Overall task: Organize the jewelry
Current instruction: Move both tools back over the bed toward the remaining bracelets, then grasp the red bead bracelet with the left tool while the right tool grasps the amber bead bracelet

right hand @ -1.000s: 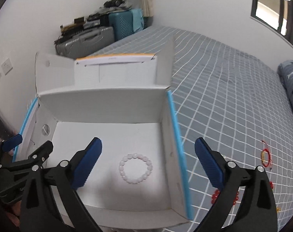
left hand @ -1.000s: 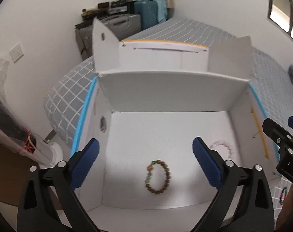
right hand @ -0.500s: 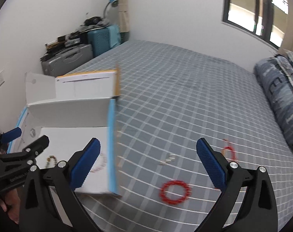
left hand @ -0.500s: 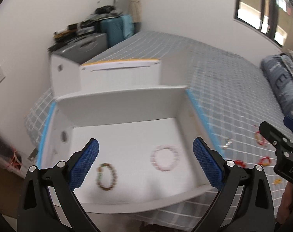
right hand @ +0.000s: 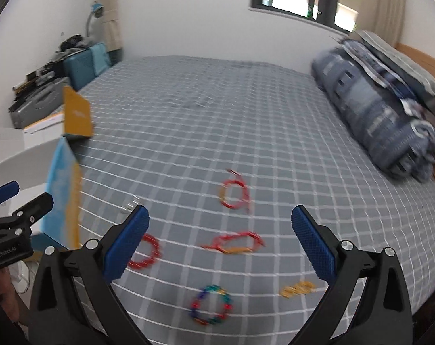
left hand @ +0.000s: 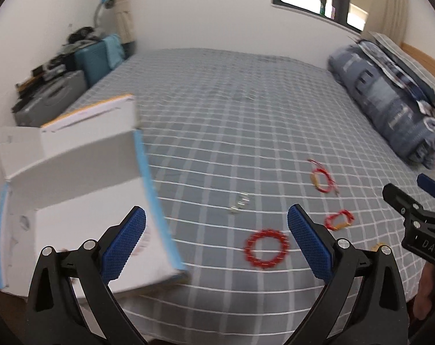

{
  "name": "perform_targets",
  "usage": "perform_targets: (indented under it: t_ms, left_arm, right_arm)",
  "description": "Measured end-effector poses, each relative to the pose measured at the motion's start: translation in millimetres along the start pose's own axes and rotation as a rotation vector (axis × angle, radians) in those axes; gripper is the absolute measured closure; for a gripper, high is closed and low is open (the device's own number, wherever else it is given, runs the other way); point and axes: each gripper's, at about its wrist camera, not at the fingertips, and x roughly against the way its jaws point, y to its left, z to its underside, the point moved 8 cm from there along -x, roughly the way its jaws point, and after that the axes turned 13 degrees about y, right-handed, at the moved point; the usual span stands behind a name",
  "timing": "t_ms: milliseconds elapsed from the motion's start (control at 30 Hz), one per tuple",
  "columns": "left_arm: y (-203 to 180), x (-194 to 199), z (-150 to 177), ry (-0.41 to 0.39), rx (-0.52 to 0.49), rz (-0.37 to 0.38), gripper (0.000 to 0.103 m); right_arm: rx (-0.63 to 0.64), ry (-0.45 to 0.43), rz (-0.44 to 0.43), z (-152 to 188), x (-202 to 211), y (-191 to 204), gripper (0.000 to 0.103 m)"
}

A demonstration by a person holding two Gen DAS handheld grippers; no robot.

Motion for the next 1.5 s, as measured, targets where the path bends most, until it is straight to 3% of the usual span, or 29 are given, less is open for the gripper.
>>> perform_targets:
  t_ms: [233, 500, 967, 1400, 1500]
  left_arm:
    - [-63, -40, 12, 0.043, -0.087, 0.035, 0.006]
    - [-73, -92, 28, 0.080, -0.086, 0.027, 0.006]
    - [-69, -164, 53, 0.173, -0.100, 0.056, 0.006]
    - [-70, -177, 58, 0.179, -0.092, 0.043, 0.007]
    - [-70, -176, 59, 0.175, -0.079, 0.042, 0.010]
  right_arm:
    - [-0.081, 0.064, 0.030, 46, -32, -68, 0.008]
    - [-0.148, 0.138, 0.032, 92, -76, -107, 0.008]
    - [-0.148, 0.212, 0.013, 123, -136, -114, 0.008]
    - [-0.148, 0.244, 0.036, 128, -151, -116, 0.008]
    - [-0.152, 0.252, 0.033, 129, -153, -116, 0.013]
